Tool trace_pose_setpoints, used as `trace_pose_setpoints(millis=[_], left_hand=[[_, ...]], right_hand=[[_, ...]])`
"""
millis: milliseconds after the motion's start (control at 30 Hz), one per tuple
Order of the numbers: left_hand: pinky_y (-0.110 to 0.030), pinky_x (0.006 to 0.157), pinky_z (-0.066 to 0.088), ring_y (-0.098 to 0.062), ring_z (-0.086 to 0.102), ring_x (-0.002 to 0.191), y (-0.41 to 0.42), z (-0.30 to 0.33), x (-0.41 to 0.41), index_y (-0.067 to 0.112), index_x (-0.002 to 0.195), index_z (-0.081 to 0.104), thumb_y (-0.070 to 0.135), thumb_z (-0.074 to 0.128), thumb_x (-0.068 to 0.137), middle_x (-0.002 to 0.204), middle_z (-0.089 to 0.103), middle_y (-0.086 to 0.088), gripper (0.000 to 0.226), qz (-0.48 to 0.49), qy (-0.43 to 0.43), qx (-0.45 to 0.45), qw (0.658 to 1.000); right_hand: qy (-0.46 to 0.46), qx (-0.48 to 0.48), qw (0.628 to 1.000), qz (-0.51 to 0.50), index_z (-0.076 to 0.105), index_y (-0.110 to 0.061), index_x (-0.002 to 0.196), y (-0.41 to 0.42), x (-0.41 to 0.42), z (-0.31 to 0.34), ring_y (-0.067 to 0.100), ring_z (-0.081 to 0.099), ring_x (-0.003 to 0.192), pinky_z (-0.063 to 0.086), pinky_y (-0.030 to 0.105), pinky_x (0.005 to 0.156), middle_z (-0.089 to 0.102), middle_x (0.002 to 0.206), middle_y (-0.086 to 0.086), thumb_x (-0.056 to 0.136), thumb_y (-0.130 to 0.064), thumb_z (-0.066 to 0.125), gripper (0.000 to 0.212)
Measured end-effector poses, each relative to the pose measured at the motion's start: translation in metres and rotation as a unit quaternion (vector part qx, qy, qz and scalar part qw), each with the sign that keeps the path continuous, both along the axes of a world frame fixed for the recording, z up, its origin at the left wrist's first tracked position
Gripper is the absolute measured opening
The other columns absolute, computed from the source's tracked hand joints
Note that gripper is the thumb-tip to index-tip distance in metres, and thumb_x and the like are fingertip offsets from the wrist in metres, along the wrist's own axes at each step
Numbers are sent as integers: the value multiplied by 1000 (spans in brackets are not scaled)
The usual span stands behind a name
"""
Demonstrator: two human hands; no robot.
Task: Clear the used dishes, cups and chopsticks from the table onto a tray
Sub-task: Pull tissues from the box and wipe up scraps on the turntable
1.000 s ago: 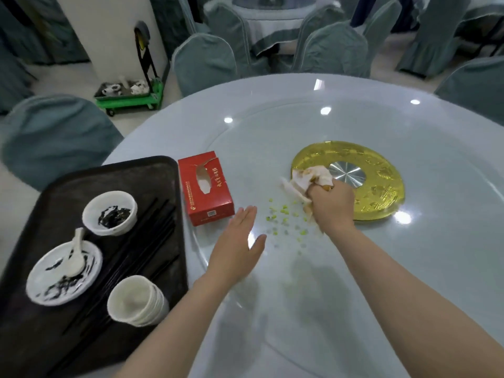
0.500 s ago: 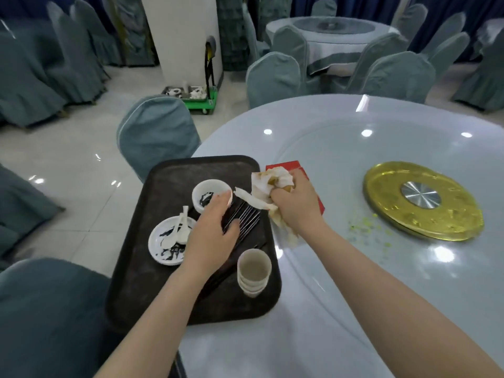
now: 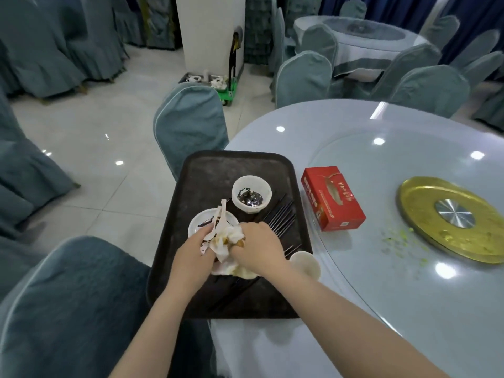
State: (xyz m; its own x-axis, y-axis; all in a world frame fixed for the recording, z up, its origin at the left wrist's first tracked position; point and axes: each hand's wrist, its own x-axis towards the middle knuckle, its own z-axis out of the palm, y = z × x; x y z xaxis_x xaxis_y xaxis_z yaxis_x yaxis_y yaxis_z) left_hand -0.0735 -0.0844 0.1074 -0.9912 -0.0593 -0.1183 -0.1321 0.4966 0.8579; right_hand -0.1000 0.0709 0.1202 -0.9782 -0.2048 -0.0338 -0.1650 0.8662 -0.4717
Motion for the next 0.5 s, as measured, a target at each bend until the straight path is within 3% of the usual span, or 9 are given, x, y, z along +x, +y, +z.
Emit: trace_pose_setpoints(millis=[67, 133, 233, 300, 367, 500], left_hand=[[-25, 94, 43, -8, 54, 115, -8, -13, 5, 29, 135, 54, 18, 54, 95, 129, 61, 10, 41, 14, -35, 4, 999], [-31, 100, 44, -10, 54, 117, -16, -26, 11, 27, 136, 54, 19, 54, 95, 133, 59, 7, 41, 24, -72, 17, 997], [-25, 92, 44, -7, 56, 112, -24, -38, 17, 30, 135, 55, 24, 54, 95, 131, 61, 9, 40, 2, -108, 3, 994], [-19, 84, 42, 0, 56, 104, -27, -43, 17, 35, 132, 57, 21, 53, 94, 126, 64, 12, 40, -14, -121, 13, 992], [-21, 88, 41, -3, 54, 109, -30, -45, 16, 35, 133, 56, 17, 52, 94, 129, 62, 11, 43, -6, -130, 28, 991], [-26, 95, 45, -7, 54, 116, -32, -42, 7, 29, 138, 52, 4, 46, 89, 139, 56, 6, 56, 33, -124, 54, 990]], right_hand=[[-28, 17, 999, 23, 54, -20, 87, -9, 6, -14, 27, 49, 92, 45, 40, 77, 60, 93, 1, 73, -28, 54, 16], [-46, 39, 997, 39, 57, -26, 105, -14, 11, -29, 25, 45, 107, 38, 40, 89, 60, 109, -2, 75, -29, 58, 30], [-66, 57, 995, 41, 46, -39, 133, -13, 15, -47, 21, 28, 132, 17, 41, 108, 47, 138, -9, 80, -37, 64, 56], [-91, 74, 992, 43, 34, -35, 143, -12, 14, -51, 23, 12, 143, 7, 44, 114, 32, 151, -8, 79, -47, 65, 72], [-107, 65, 991, 44, 29, -28, 147, -11, 11, -48, 25, 5, 146, 6, 44, 117, 26, 155, -3, 77, -49, 68, 83], [-58, -63, 996, 5, 43, -19, 140, -6, 3, -25, 21, 13, 146, 11, 29, 116, 37, 150, -1, 86, -31, 66, 60]])
